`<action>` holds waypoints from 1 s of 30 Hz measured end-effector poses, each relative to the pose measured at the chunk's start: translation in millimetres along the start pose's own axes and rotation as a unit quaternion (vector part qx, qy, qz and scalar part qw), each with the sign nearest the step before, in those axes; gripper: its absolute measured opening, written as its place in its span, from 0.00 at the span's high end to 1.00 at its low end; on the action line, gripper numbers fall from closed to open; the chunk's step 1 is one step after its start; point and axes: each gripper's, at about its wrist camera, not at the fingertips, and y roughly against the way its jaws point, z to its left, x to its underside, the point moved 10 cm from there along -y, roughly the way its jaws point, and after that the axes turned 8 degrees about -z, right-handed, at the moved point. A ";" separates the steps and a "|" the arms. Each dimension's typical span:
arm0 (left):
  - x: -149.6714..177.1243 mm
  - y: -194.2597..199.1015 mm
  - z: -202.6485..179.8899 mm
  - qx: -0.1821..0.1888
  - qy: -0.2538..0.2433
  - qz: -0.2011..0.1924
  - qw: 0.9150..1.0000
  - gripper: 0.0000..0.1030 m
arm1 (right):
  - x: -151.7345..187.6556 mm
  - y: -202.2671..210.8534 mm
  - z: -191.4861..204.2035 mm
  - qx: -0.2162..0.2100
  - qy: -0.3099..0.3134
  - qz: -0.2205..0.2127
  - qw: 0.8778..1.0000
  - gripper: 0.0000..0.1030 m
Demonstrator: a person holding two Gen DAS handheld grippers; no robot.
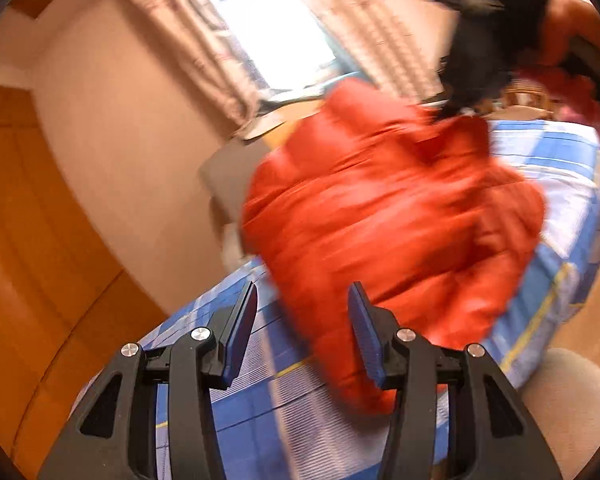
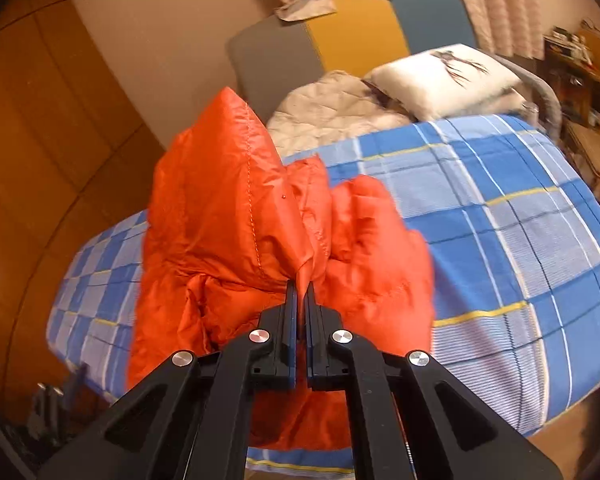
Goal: Fold large clothes
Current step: 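Open the left tool and regrasp the jacket bundle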
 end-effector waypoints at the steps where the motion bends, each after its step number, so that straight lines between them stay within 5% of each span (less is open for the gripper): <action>1: 4.8 -5.9 6.7 -0.003 0.011 0.010 1.000 0.54 | 0.7 -1.5 -8.4 0.007 -0.005 0.000 1.000 0.98; 4: 18.0 -28.0 26.1 -0.006 0.054 0.042 0.998 0.54 | -1.8 -0.1 -20.4 0.012 -0.019 -0.009 1.000 0.98; 12: 3.7 -76.6 -11.3 0.041 0.038 0.044 0.997 0.59 | 10.0 -18.0 -60.1 0.046 -0.039 -0.004 0.998 0.98; 20: 1.5 -75.3 -70.2 0.075 -0.002 0.047 0.996 1.00 | 42.6 -46.6 -93.6 0.076 -0.064 0.004 0.995 0.98; 25: 0.9 -68.9 -77.1 0.075 -0.014 0.054 0.996 1.00 | 42.2 -43.3 -88.8 0.113 -0.026 -0.016 0.993 0.97; 27: 2.3 -67.5 -74.9 0.080 -0.009 0.061 0.995 1.00 | 38.8 -31.3 -85.9 0.106 -0.028 -0.031 0.994 0.93; 30: 4.1 -67.2 -74.9 0.080 -0.006 0.067 0.995 1.00 | 31.0 -4.1 -85.7 0.122 -0.026 -0.060 0.990 0.66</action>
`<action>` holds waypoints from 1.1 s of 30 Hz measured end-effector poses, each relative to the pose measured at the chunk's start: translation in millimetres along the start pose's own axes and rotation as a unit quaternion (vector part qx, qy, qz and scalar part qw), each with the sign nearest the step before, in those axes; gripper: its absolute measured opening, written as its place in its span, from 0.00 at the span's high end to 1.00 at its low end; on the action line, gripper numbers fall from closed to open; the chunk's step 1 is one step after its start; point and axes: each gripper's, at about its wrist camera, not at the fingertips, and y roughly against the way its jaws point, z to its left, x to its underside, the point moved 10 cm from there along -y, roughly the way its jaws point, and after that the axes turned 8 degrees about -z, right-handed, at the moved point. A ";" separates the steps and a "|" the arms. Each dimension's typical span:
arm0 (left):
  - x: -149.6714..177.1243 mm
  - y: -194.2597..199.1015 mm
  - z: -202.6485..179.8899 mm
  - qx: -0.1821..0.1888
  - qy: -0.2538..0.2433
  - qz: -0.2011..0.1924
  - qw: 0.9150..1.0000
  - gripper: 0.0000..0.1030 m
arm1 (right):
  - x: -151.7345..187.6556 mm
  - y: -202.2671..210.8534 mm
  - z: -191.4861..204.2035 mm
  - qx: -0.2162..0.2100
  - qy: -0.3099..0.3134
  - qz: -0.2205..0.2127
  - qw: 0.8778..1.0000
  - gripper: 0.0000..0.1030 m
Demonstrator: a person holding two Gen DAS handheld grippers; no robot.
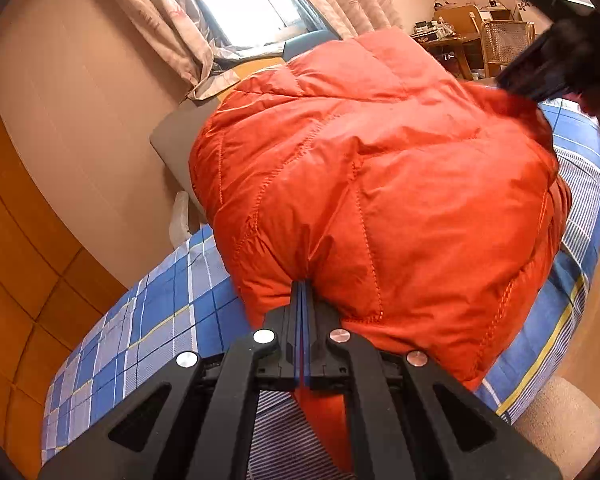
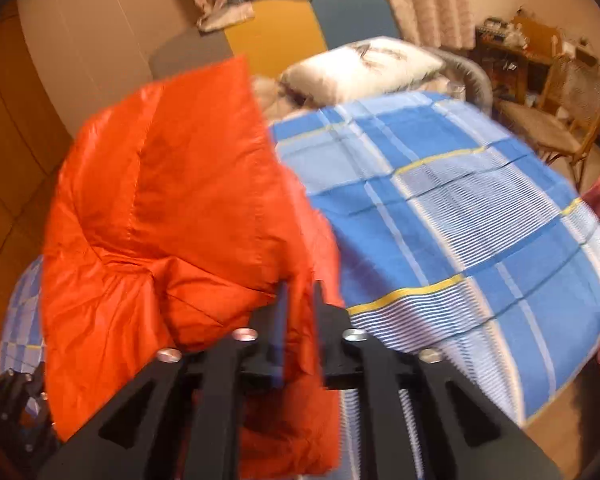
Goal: Fold large clothes
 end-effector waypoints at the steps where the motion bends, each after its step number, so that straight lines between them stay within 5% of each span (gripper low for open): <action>1: 0.5 -0.6 0.2 0.000 0.002 0.001 1.000 1.00 | -5.0 10.0 -0.8 0.006 0.002 -0.014 1.000 0.61; 10: -2.2 -6.9 0.3 -0.003 0.002 0.005 1.000 1.00 | -55.0 24.6 59.4 0.042 0.117 -0.083 0.989 0.61; 24: -16.7 2.2 -3.7 0.021 0.025 -0.018 0.999 1.00 | -9.5 -76.2 28.4 0.087 0.099 -0.001 0.991 0.62; 27: -17.7 8.8 4.1 0.039 0.059 -0.021 0.997 0.94 | 2.3 -82.9 19.9 0.086 0.080 0.003 0.993 0.62; 29: -16.1 8.9 14.6 0.042 0.084 -0.016 0.995 0.77 | 6.2 -83.9 18.2 0.085 0.072 0.009 0.994 0.62; 33: -10.3 -3.2 40.7 0.060 0.166 0.006 0.984 0.62 | 5.5 -79.8 18.9 0.092 0.074 0.015 0.993 0.61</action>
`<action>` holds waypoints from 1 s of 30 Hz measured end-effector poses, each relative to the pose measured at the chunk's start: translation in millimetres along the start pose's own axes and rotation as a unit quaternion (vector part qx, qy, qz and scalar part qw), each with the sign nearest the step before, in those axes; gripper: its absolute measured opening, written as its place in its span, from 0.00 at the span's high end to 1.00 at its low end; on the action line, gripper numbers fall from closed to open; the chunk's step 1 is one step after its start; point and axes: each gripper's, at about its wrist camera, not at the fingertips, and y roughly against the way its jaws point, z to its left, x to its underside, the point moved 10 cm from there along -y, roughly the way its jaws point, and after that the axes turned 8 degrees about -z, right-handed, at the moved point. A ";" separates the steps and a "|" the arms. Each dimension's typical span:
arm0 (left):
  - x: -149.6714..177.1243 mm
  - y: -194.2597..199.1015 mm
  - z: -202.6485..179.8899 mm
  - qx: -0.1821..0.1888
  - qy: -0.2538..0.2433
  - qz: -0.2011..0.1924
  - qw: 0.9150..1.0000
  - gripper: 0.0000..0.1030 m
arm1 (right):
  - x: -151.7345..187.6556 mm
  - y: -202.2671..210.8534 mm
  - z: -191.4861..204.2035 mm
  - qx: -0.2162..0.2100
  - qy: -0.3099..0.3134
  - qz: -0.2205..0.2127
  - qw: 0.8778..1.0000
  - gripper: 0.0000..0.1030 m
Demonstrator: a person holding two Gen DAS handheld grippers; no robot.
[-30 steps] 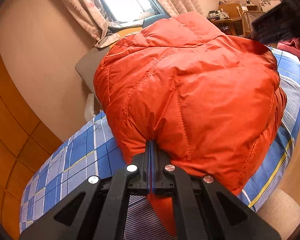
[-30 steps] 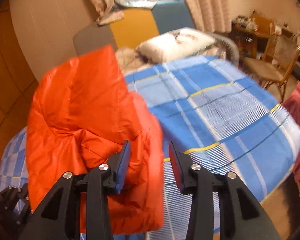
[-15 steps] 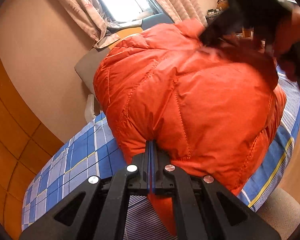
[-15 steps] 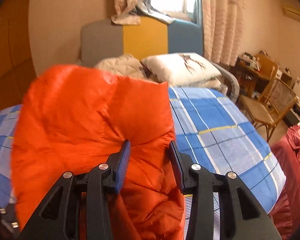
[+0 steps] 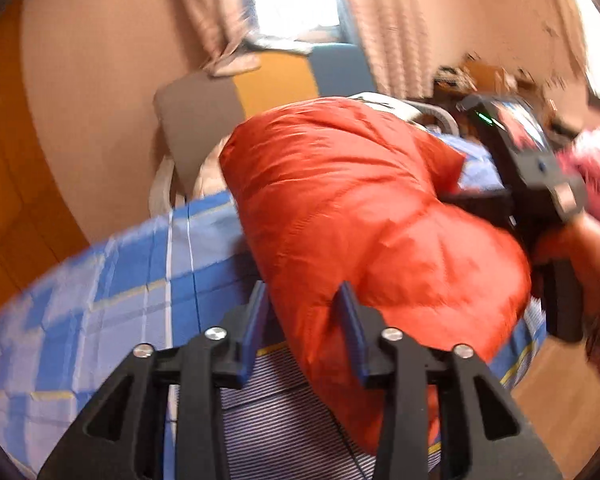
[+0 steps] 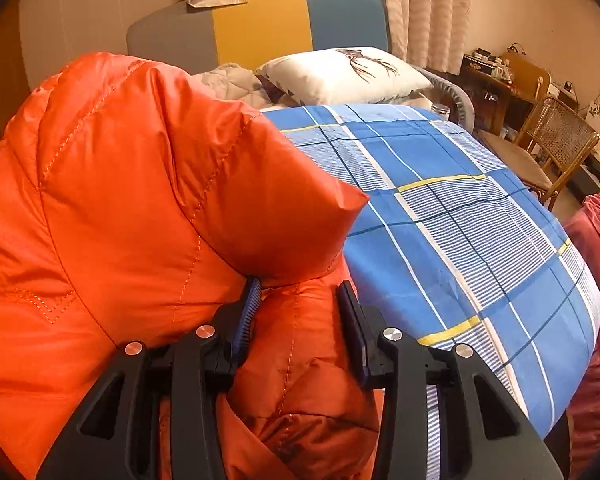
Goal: Fold large clothes
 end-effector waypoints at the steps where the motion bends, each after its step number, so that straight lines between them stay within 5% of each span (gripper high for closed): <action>1: -0.9 -5.4 7.8 0.003 0.027 0.009 1.000 0.58 | -0.3 2.1 -0.1 -0.001 -0.002 -0.002 1.000 0.61; 4: -4.8 -21.9 18.9 0.010 0.065 0.028 0.997 0.46 | -1.1 9.9 1.5 -0.002 0.002 -0.003 1.000 0.60; 8: -10.8 -40.3 18.4 -0.004 0.026 0.027 0.999 0.35 | -0.5 19.6 -0.6 -0.007 0.002 0.001 1.000 0.60; 15: 0.2 -51.8 23.7 0.027 0.068 0.051 0.996 0.33 | 6.8 35.5 -9.1 -0.015 -0.005 0.020 1.000 0.60; 17: 4.9 -50.9 25.8 0.034 0.083 0.051 0.995 0.33 | 12.0 32.3 -14.5 0.001 0.005 0.016 1.000 0.50; 21: 12.4 -45.8 27.0 0.050 0.100 0.055 0.992 0.34 | 23.7 16.6 -29.9 -0.048 -0.082 0.045 0.994 0.41; 25: 18.9 -45.6 26.7 0.092 0.125 0.073 0.985 0.36 | 18.2 26.5 -25.3 -0.055 -0.060 0.049 0.995 0.41; 30: 26.6 -51.8 32.0 0.105 0.163 0.092 0.977 0.36 | 15.0 43.1 -19.3 -0.130 -0.103 0.074 0.983 0.40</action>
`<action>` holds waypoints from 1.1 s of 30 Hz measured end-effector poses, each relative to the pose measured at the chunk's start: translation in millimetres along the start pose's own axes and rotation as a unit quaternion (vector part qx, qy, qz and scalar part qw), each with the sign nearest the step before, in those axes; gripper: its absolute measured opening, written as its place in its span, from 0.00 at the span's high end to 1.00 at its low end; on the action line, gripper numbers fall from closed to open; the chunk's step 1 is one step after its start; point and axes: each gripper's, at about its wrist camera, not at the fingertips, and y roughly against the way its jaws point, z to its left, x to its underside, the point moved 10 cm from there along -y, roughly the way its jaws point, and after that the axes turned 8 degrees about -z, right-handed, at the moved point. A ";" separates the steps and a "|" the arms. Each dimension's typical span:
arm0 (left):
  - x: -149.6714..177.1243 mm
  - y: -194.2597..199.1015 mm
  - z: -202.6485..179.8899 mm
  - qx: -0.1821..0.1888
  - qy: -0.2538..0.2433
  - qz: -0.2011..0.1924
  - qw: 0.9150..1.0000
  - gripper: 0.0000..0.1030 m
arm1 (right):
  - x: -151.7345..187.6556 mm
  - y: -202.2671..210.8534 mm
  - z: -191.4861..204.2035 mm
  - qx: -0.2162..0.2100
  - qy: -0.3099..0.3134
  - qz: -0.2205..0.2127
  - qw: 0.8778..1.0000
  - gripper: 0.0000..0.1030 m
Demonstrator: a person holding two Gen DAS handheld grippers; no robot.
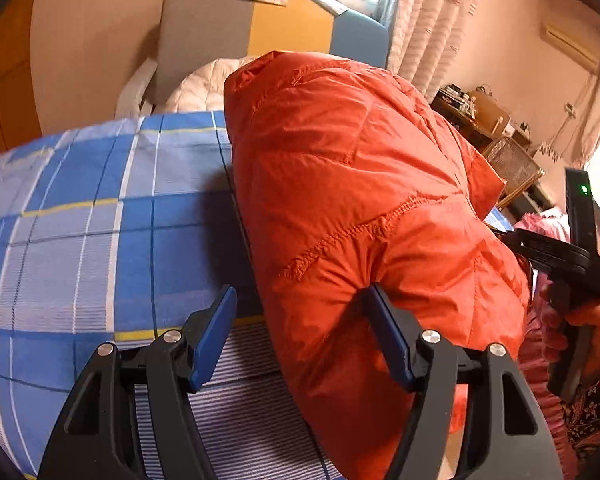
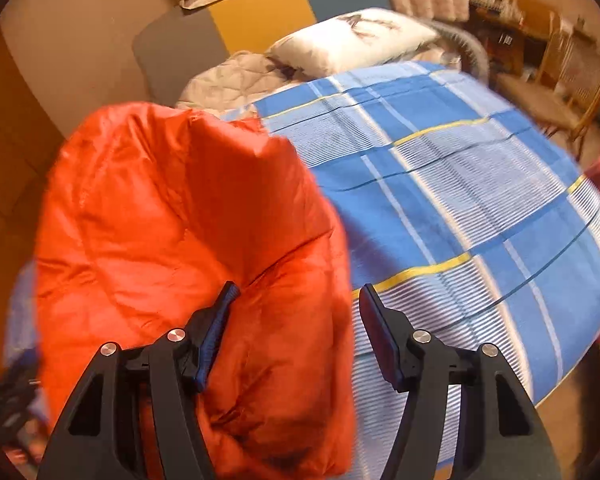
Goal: Fold large clothes
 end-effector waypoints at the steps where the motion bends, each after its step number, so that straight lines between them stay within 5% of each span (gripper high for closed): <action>1: 0.6 -1.0 0.4 0.002 0.005 0.003 1.000 0.36 | 1.6 1.1 0.2 -0.013 -0.007 0.010 1.000 0.38; 4: 2.4 -3.3 0.2 0.005 0.006 0.008 1.000 0.35 | 8.2 -6.8 -6.9 -0.019 -0.024 0.047 0.998 0.21; 9: 3.9 -10.5 -0.3 0.012 0.018 0.025 0.999 0.35 | 22.1 -35.0 -11.4 -0.041 -0.054 0.109 0.992 0.10; 13: 3.9 -9.7 0.5 -0.020 -0.008 0.018 1.000 0.24 | 27.8 -47.1 -6.8 -0.058 -0.056 0.129 0.988 0.10; 16: 2.6 -9.1 2.3 -0.010 0.001 0.018 1.000 0.24 | 28.4 -46.9 -3.7 -0.062 -0.049 0.131 0.988 0.10; 22: -1.0 -1.6 -2.9 0.118 0.112 0.014 0.987 0.26 | 24.9 -46.1 2.8 -0.084 -0.037 0.134 0.987 0.16; 27: 6.7 -22.1 -16.9 0.112 0.082 0.041 0.990 0.23 | 24.4 -50.2 5.1 -0.101 -0.037 0.139 0.984 0.23; 33: 9.2 -18.3 -24.8 0.111 0.051 0.039 0.992 0.41 | 20.7 -47.2 13.9 -0.116 -0.027 0.128 0.985 0.43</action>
